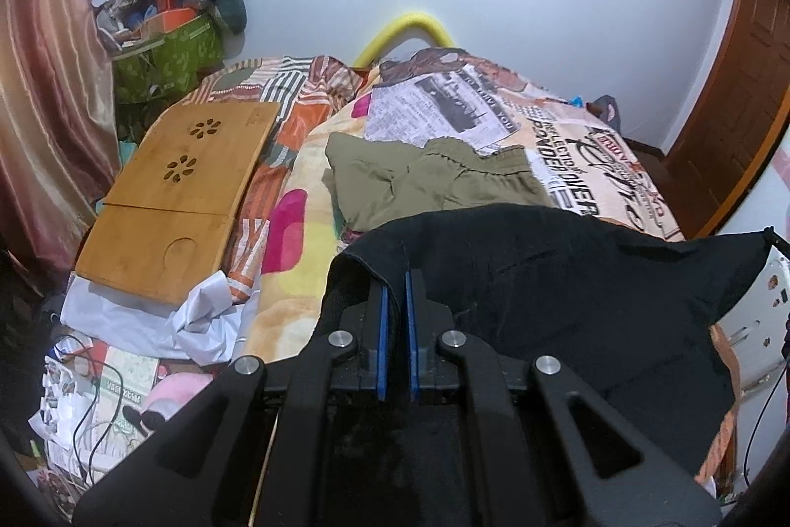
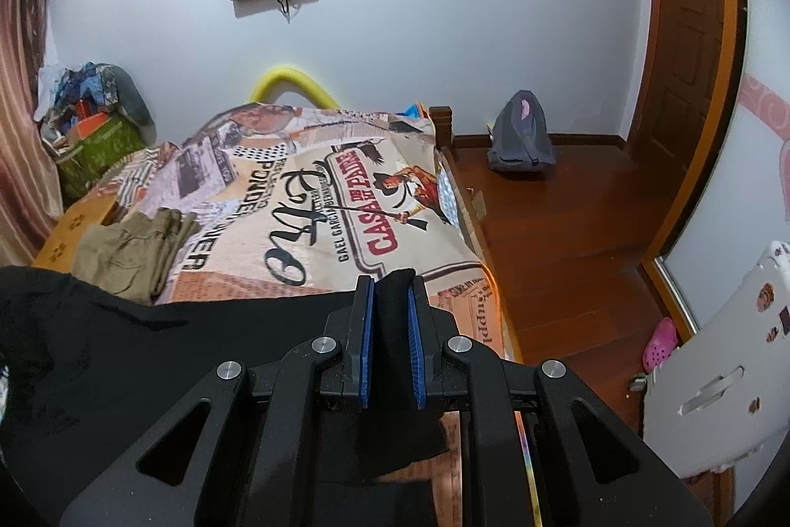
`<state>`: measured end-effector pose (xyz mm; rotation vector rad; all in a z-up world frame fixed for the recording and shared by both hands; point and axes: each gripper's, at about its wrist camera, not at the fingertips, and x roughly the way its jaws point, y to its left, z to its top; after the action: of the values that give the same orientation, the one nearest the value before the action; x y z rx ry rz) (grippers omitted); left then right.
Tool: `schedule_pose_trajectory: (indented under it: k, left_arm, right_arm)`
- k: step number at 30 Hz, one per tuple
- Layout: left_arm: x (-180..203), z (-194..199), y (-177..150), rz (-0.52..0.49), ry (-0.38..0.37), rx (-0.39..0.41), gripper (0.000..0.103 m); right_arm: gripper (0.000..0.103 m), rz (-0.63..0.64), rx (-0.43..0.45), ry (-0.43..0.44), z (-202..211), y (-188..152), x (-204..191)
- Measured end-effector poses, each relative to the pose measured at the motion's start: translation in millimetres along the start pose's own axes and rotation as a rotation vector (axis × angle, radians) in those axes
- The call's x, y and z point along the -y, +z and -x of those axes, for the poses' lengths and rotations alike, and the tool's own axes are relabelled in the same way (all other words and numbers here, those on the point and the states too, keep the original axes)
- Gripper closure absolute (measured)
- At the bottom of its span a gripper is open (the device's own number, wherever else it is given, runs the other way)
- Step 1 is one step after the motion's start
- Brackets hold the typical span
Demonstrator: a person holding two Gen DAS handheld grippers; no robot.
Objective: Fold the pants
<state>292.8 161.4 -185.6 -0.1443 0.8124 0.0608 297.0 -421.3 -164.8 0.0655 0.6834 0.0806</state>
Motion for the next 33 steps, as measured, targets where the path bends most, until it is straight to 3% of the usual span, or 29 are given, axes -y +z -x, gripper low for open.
schedule_pose_trajectory:
  k: [19,33]
  left_arm:
    - [7,101,-63,-0.04,-0.032,0.047,0.097]
    - [-14,117,-135,-0.001,-0.035,0.027,0.097]
  right_arm:
    - [0.092,-0.052,0.038,0.045,76,-53,-6]
    - [0.092,-0.097,-0.017,0.032,86,-111,4]
